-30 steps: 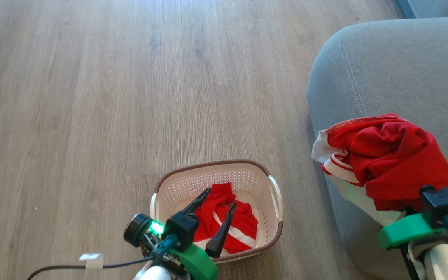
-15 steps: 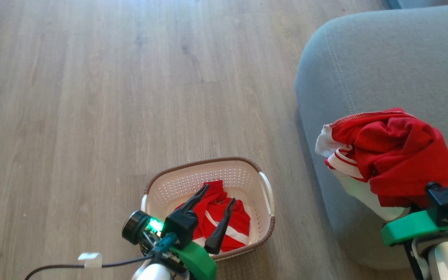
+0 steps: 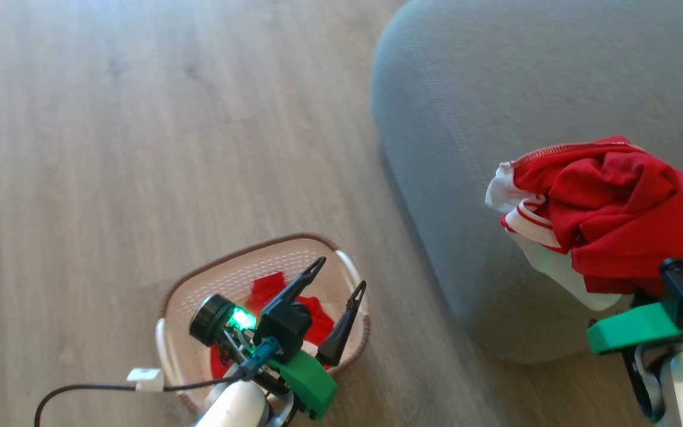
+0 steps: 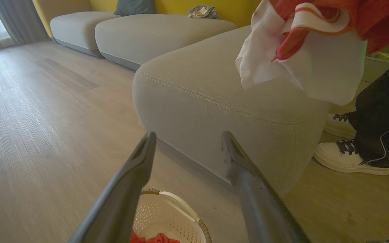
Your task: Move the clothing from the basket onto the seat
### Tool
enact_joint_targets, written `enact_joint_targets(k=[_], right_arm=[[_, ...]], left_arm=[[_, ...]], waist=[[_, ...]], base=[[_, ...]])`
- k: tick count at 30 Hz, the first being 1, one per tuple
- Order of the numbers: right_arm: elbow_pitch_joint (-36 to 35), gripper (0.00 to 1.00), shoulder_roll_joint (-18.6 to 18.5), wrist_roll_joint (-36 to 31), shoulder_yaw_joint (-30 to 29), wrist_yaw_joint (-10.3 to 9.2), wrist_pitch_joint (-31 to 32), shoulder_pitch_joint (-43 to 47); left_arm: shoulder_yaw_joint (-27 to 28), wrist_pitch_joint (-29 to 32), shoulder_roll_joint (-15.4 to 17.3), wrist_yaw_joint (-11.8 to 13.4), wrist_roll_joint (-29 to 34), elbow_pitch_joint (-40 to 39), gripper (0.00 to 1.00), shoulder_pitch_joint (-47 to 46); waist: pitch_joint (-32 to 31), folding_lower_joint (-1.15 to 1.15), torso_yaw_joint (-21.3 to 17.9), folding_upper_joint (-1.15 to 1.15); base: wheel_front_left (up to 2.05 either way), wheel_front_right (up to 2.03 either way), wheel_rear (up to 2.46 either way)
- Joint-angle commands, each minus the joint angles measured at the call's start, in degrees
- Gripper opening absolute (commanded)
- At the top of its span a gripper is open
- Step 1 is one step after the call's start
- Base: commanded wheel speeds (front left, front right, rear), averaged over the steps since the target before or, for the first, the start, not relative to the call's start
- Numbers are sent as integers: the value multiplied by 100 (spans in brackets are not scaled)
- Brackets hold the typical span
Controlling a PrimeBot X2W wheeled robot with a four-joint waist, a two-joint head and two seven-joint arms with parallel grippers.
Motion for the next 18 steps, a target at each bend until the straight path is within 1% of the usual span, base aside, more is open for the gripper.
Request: enact_joint_targets(k=[1,5,6,7,11,14,18], right_arm=[[-226,0,-129,-35,71,39,-13,-223],[-233,0,-113,-31,75,39,-13,-271],[-233,0,-113,-31,75,39,-13,-271],[-232,0,-102,-29,63,39,-13,-279],[-215,0,-56,-23,99,39,-13,-323],[-299,0,-12,-26,-86,39,-13,-283],[-403,0,97,-60,-377,39,-13,-202]], left_arm=[[147,-29,-5,11,46,-206,100,-248],[82,-29,-5,-5,82,-194,100,-343],[82,-29,-5,-5,82,-194,100,-343],[51,-29,-5,-12,129,-181,100,-373],[8,-29,-5,16,242,-138,100,-410],[-184,-29,-5,-84,323,-98,100,-579],[-400,-29,-5,-164,276,-29,100,-804]], waist=[[101,0,-389,0],[158,0,-789,0],[158,0,-789,0],[166,0,-876,0],[214,0,-1305,0],[353,0,-1399,0],[484,0,-1476,0]], base=[[0,0,0],[0,0,0],[0,0,0],[0,0,0],[0,0,0],[0,0,0],[0,0,0]])
